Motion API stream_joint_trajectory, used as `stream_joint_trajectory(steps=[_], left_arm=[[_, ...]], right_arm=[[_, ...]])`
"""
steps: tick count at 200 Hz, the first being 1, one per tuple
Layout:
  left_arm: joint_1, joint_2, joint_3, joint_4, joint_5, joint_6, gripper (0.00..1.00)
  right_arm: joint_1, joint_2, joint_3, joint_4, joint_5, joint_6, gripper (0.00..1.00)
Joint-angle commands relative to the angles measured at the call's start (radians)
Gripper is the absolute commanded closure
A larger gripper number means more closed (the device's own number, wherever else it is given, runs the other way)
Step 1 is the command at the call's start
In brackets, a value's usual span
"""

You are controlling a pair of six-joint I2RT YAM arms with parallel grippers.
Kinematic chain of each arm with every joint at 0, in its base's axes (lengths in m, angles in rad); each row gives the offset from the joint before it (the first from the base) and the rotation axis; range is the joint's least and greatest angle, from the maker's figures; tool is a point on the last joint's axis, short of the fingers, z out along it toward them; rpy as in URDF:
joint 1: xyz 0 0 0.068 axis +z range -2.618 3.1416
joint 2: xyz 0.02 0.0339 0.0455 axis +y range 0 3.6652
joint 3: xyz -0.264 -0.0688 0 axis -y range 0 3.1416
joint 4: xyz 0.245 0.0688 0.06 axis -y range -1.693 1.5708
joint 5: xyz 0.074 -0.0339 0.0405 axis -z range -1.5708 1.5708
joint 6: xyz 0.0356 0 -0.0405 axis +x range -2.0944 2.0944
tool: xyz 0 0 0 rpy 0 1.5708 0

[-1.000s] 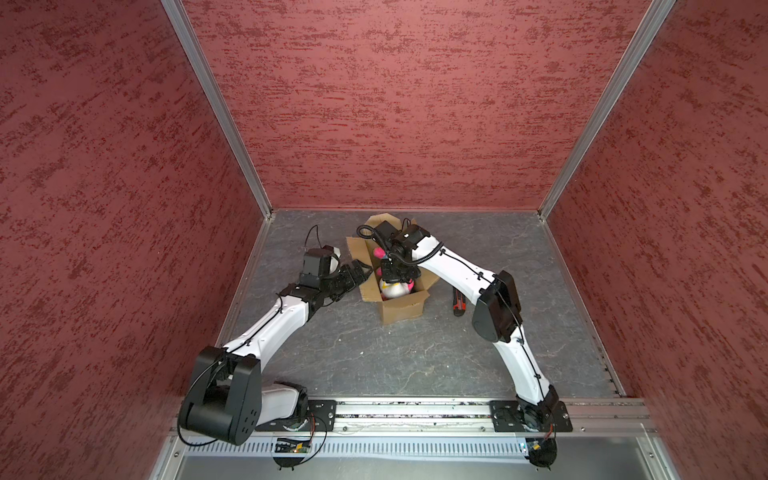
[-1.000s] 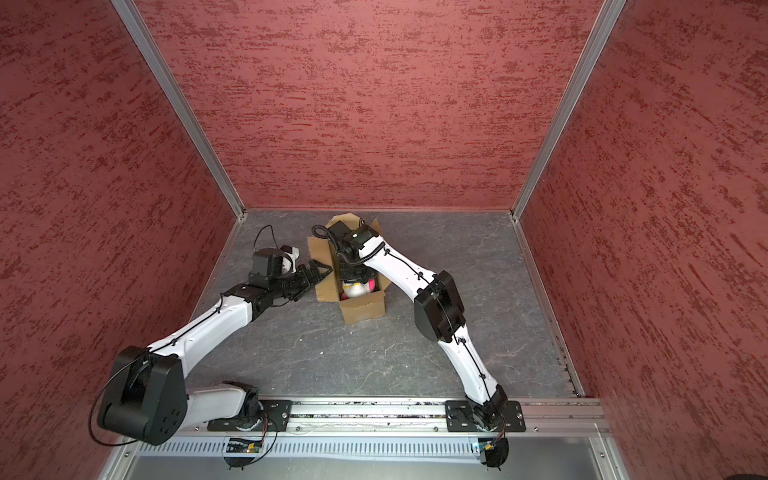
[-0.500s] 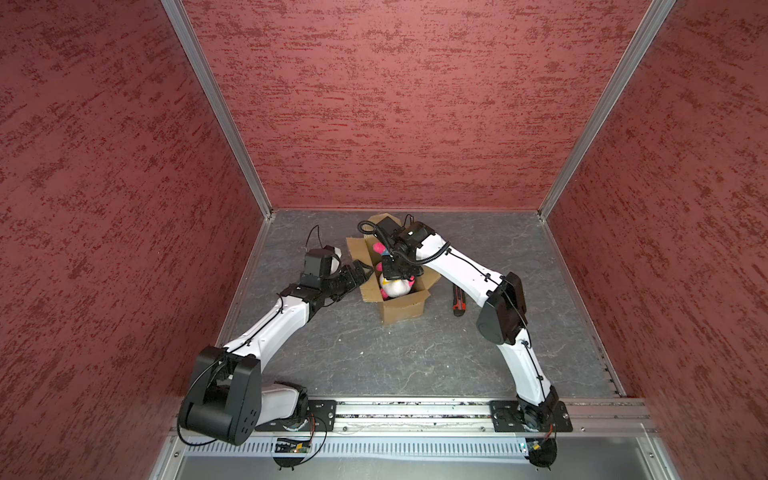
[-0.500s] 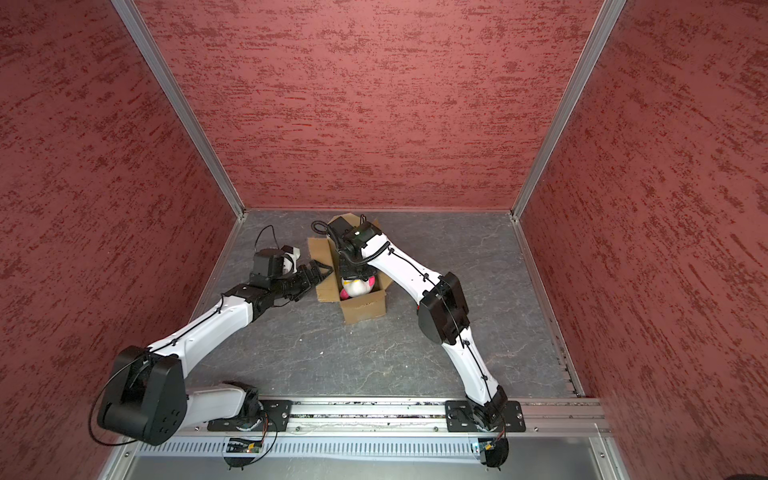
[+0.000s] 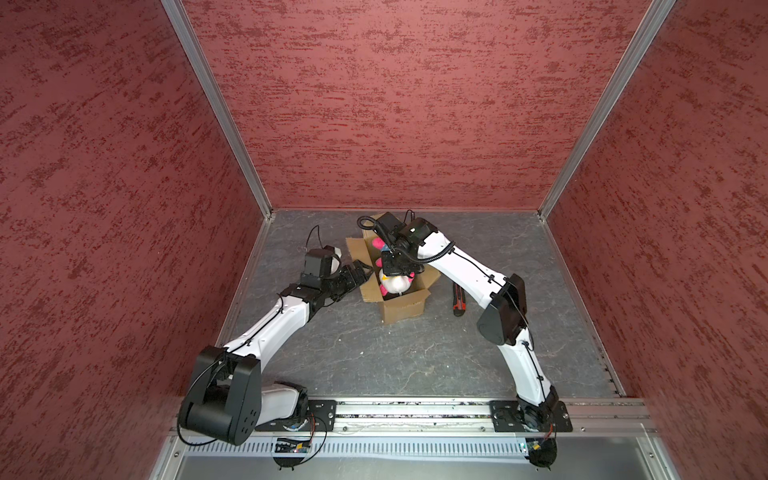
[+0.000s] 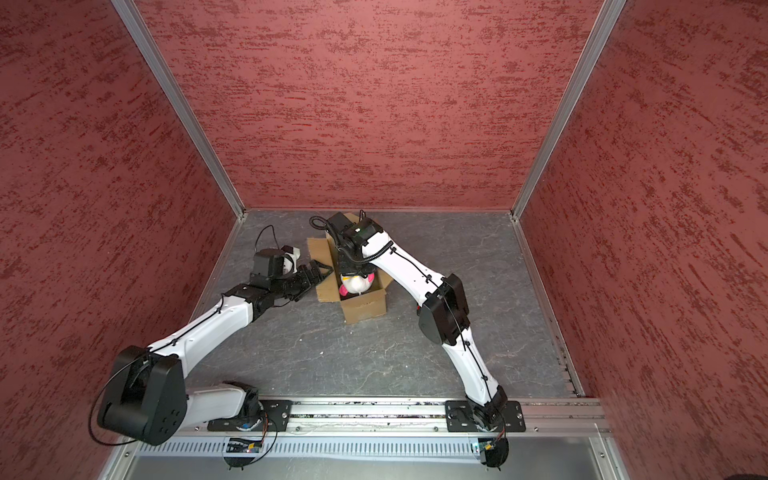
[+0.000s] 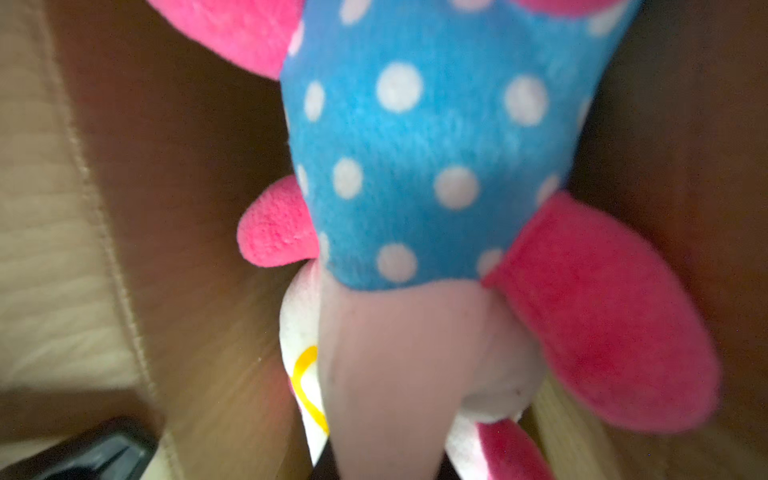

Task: Unpack the express box
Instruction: 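Lift the plush toy out of the box with the right gripper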

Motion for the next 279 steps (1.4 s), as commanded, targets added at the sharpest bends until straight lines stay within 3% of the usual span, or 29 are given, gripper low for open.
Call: stream_joint_trajectory(steps=[1, 279], left_arm=[[-0.01, -0.011, -0.004, -0.014, -0.013, 0.003, 0.0], [0.017, -0.125, 0.112, -0.099, -0.009, 0.033, 0.0]], right_arm=[[0.006, -0.066, 0.047, -0.013, 0.06, -0.003, 0.85], [0.028, -0.233, 0.012, 0.069, 0.164, -0.062, 0.86]])
